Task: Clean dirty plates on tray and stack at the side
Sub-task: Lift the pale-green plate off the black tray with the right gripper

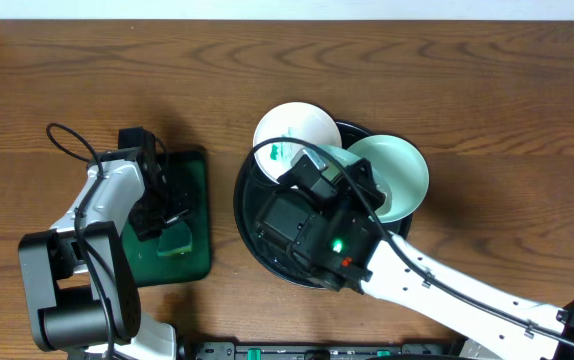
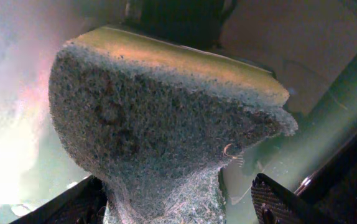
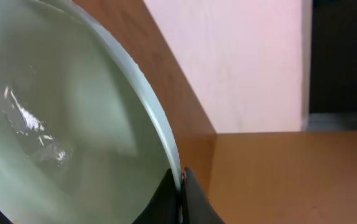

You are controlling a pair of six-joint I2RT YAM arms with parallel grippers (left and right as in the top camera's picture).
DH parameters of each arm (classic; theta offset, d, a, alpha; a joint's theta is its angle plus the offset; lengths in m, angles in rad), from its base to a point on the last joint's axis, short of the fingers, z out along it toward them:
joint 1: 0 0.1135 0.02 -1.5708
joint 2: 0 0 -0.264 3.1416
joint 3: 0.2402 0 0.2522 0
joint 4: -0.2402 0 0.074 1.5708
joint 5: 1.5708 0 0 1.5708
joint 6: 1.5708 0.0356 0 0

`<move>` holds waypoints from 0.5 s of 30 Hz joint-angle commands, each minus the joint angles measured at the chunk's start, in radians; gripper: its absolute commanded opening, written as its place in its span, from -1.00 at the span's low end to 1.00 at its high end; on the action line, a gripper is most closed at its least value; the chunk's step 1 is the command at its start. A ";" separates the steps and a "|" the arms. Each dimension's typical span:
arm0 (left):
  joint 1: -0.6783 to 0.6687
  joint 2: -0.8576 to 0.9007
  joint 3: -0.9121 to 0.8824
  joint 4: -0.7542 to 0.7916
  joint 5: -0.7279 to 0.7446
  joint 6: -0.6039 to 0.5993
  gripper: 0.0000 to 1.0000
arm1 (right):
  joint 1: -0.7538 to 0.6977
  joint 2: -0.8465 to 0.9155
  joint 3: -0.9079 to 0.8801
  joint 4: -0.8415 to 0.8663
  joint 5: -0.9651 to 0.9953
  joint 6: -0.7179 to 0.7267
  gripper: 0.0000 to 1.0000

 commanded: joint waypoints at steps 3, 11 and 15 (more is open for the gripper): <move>0.002 0.007 -0.003 -0.002 0.016 -0.001 0.50 | 0.033 -0.014 0.020 0.003 0.100 -0.027 -0.98; 0.002 0.007 -0.003 -0.002 0.016 -0.001 0.49 | 0.039 -0.014 0.020 0.005 0.100 -0.030 -0.98; 0.002 0.007 -0.003 -0.002 0.016 -0.001 0.49 | 0.039 -0.014 0.020 0.004 0.099 -0.030 -0.98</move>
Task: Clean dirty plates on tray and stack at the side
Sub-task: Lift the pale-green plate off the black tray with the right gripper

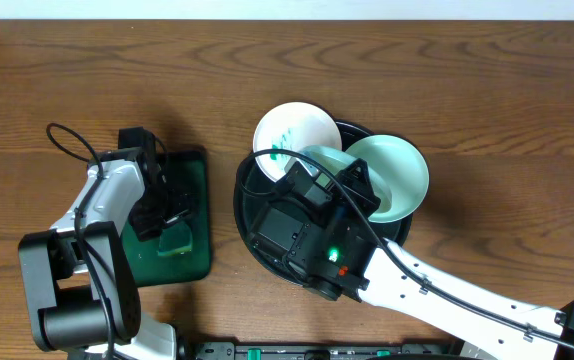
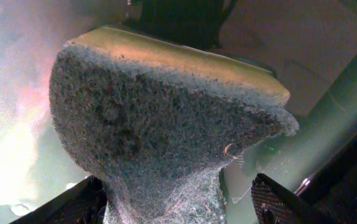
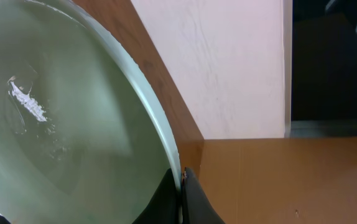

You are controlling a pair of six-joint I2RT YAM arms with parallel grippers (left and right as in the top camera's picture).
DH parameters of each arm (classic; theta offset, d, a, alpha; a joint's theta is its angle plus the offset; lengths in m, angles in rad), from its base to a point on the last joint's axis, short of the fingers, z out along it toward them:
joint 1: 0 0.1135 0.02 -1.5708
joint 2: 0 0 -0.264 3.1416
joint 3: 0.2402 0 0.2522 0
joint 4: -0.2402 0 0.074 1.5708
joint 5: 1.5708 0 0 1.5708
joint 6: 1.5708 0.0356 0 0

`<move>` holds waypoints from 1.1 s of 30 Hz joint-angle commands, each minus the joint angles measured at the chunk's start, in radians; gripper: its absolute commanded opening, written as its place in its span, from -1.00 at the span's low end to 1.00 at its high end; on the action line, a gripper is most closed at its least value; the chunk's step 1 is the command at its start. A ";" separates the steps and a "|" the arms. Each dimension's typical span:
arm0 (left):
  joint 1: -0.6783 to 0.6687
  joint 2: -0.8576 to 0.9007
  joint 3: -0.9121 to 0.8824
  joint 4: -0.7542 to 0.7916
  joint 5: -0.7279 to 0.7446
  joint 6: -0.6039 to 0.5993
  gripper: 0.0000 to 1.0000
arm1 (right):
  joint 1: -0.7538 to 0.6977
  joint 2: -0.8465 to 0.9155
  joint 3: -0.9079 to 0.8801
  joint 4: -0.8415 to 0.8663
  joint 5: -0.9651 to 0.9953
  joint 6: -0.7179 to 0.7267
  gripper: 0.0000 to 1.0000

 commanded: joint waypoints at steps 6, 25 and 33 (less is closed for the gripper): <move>0.002 0.007 -0.003 -0.002 0.016 -0.001 0.50 | 0.009 -0.014 0.020 0.003 0.050 -0.004 -0.98; 0.002 0.007 -0.003 -0.002 0.016 -0.001 0.49 | -0.003 -0.014 0.020 0.010 -0.177 0.101 -0.98; 0.002 0.007 -0.003 -0.002 0.016 -0.001 0.50 | -0.109 -0.014 0.020 0.017 -0.646 0.512 -0.98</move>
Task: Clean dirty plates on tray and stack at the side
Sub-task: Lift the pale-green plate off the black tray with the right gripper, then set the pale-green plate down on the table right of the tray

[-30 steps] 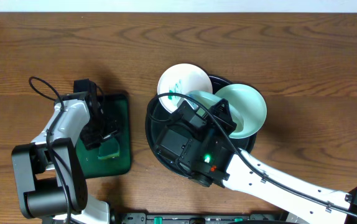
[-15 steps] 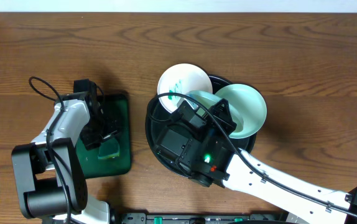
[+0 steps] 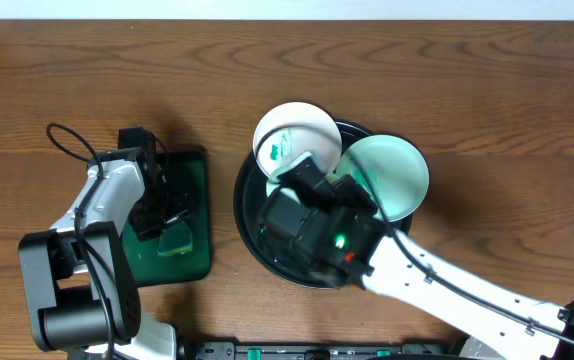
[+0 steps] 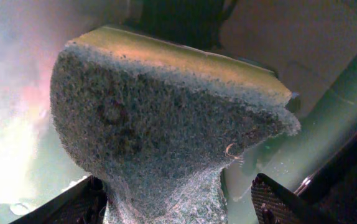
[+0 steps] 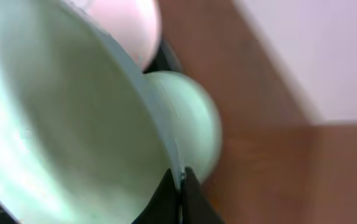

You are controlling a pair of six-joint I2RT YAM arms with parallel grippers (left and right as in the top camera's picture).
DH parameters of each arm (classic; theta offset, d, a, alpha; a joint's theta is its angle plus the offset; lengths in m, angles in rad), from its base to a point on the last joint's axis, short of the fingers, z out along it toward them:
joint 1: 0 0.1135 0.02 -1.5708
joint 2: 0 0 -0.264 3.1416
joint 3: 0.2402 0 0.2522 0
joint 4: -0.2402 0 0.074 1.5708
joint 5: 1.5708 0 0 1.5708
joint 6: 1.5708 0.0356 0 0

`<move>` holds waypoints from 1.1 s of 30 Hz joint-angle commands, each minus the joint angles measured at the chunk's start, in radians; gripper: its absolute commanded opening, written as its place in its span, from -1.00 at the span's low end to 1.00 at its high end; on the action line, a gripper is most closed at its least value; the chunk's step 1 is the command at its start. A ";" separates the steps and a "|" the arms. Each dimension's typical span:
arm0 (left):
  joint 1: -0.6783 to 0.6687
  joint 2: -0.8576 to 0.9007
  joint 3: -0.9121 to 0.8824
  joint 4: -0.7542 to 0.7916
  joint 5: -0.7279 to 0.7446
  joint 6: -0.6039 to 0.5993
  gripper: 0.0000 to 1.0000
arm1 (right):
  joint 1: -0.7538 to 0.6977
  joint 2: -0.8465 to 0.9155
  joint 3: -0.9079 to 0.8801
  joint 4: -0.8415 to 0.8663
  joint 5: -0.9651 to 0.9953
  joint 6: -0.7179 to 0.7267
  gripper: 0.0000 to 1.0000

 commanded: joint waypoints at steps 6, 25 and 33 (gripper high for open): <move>0.002 0.007 -0.003 -0.002 0.016 -0.001 0.50 | -0.171 -0.014 0.020 0.031 -0.417 0.383 -0.97; 0.002 0.007 -0.003 -0.002 0.016 -0.001 0.49 | -1.176 -0.018 0.020 0.078 -0.987 0.145 -0.98; 0.002 0.007 -0.003 -0.002 0.016 -0.001 0.50 | -1.498 0.000 0.020 0.068 -0.986 0.098 -0.97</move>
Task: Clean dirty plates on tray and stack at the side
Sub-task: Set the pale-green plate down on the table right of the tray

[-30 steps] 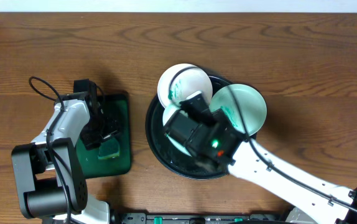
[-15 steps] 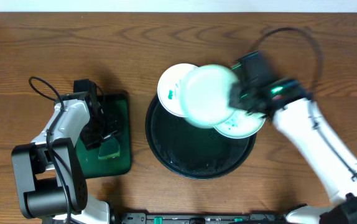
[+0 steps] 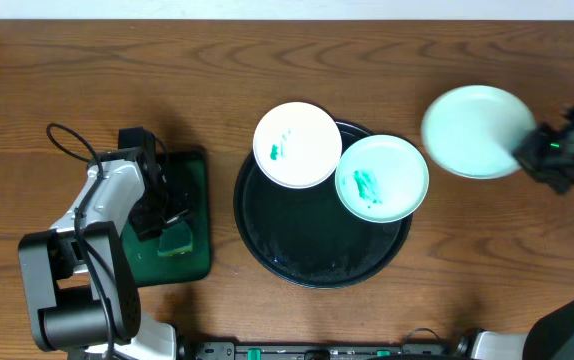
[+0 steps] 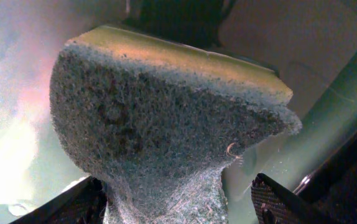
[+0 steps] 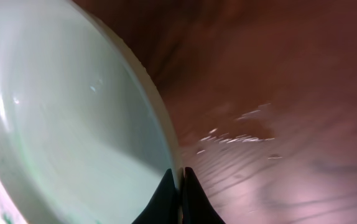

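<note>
A black round tray (image 3: 267,235) holds a white plate (image 3: 297,145) and a pale green plate (image 3: 382,178), both smeared with green. My right gripper (image 3: 529,150) is shut on the rim of a third, clean pale green plate (image 3: 472,130), held low over the wood to the right of the tray. In the right wrist view the fingertips (image 5: 180,177) pinch that plate (image 5: 73,124). My left gripper (image 3: 162,215) stands over the green sponge (image 3: 175,240). Its fingers (image 4: 272,199) are apart around the sponge (image 4: 160,118).
The sponge lies in a dark green rectangular dish (image 3: 192,190) left of the tray. A black cable (image 3: 67,140) loops off the left arm. Bare wooden table (image 3: 487,240) lies right of and behind the tray.
My right gripper, then over the tray with the pale green plate, now holds it over the table right of the tray. Both stained plates show fully. The left arm has not moved.
My right gripper held the pale green plate by its rim above the tray, tilted, through the three earlier moments, the arm covering the tray. Now the arm is off the tray and the plate is at the right side. The left gripper stayed at the sponge throughout.
</note>
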You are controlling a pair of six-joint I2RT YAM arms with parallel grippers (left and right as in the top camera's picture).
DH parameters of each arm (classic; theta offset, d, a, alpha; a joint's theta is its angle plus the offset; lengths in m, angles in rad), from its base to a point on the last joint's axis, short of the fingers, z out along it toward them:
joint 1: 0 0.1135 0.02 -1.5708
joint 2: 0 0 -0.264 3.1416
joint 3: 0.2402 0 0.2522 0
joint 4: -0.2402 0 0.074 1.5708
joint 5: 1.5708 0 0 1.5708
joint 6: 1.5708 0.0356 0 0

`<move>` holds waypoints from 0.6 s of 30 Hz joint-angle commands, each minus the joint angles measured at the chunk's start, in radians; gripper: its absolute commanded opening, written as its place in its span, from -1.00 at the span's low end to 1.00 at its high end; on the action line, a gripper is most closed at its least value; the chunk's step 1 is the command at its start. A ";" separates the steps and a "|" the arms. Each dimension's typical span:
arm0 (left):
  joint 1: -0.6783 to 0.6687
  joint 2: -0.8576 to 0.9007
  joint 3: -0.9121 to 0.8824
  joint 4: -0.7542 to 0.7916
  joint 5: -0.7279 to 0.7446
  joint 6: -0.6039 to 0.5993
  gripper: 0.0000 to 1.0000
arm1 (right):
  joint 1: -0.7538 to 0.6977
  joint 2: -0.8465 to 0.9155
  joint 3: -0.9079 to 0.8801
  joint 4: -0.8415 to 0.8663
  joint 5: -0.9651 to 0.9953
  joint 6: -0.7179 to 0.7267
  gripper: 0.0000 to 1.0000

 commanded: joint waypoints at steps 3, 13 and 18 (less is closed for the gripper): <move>0.002 0.007 -0.003 -0.001 0.013 -0.001 0.50 | -0.138 0.032 0.018 -0.002 -0.012 -0.039 -0.97; 0.002 0.007 -0.003 -0.005 0.013 -0.001 0.50 | -0.177 0.304 0.018 0.048 -0.007 -0.068 -0.97; 0.002 0.007 -0.003 -0.018 0.013 -0.001 0.50 | -0.177 0.399 0.018 0.113 -0.006 -0.063 -0.98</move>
